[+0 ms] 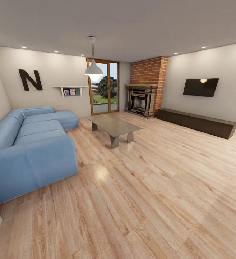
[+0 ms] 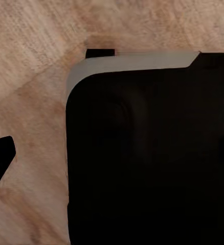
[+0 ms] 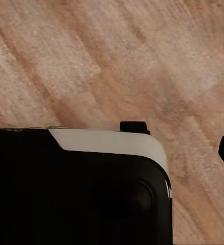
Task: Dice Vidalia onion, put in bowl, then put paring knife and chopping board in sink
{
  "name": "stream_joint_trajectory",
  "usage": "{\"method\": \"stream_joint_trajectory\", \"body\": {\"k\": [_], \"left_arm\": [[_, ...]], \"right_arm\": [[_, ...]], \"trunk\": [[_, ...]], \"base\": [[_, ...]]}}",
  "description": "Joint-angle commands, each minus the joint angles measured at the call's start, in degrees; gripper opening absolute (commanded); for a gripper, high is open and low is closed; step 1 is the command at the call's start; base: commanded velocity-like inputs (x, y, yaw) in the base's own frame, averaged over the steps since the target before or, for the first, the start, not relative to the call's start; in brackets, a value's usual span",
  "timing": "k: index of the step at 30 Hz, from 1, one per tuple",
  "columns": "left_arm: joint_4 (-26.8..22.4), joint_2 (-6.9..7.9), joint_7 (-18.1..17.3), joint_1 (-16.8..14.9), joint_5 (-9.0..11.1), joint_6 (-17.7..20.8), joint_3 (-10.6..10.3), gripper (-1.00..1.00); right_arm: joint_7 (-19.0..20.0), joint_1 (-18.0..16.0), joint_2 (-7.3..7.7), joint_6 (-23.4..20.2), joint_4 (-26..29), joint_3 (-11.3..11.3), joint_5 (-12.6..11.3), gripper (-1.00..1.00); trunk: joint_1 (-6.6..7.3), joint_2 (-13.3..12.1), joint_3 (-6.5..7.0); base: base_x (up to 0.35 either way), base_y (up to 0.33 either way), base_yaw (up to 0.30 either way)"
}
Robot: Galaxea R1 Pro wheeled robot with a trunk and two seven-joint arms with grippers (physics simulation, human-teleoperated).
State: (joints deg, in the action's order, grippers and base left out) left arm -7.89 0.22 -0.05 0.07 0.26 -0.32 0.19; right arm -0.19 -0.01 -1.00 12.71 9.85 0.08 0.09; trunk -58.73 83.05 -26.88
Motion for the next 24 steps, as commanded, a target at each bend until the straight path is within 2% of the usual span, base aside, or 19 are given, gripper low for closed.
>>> {"method": "stream_joint_trajectory", "body": {"k": [1, 10, 12, 13, 16, 19, 24], "left_arm": [[-1.3, 0.05, 0.0, 0.0, 0.1, 0.0, 0.0, 1.00], [-11.0, 0.41, 0.1, 0.0, 0.1, -0.7, 0.1, 1.00], [-12.5, 1.09, 0.1, 0.0, 0.1, -2.8, 0.1, 1.00], [-13.2, 1.69, 0.0, 0.0, 0.1, -5.7, 0.1, 1.00], [-13.5, 2.26, -0.2, 0.0, 0.2, -12.7, -0.2, 1.00], [-12.7, 2.49, -0.2, 0.0, 0.2, -15.1, -0.2, 1.00], [-10.6, 2.52, -0.2, 0.0, 0.2, -16.7, 0.0, 1.00]], "right_arm": [[0.0, 0.0, 0.04, 0.3, 1.6, 0.0, 0.0, 1.00], [-0.2, 0.0, 0.62, 0.5, 14.3, 0.0, 0.1, 1.00], [-0.2, 0.0, 0.63, 0.6, 16.2, 0.0, 0.1, 1.00], [-0.1, 0.0, 0.64, 0.7, 16.8, 0.0, 0.1, 1.00], [-0.1, 0.0, 0.24, 2.8, 17.5, 0.1, 0.1, 1.00], [-0.1, 0.0, 0.21, 4.0, 17.5, 0.2, 0.2, 1.00], [-0.1, 0.0, 0.52, 4.9, 17.3, 0.2, 0.2, 1.00]], "trunk": [[0.00, 0.0, -0.05], [0.00, 0.0, -0.05], [0.00, 0.0, -0.05], [0.00, 0.0, -0.05], [0.00, 0.0, -0.05], [0.00, 0.0, -0.05], [0.00, 0.0, -0.05]], "base": [[0.000, 0.000, 0.000], [0.000, 0.000, 0.000], [0.000, 0.000, 0.000], [0.000, 0.000, 0.000], [0.000, 0.000, 0.000], [0.000, 0.000, 0.000], [0.000, 0.000, 0.000]]}}
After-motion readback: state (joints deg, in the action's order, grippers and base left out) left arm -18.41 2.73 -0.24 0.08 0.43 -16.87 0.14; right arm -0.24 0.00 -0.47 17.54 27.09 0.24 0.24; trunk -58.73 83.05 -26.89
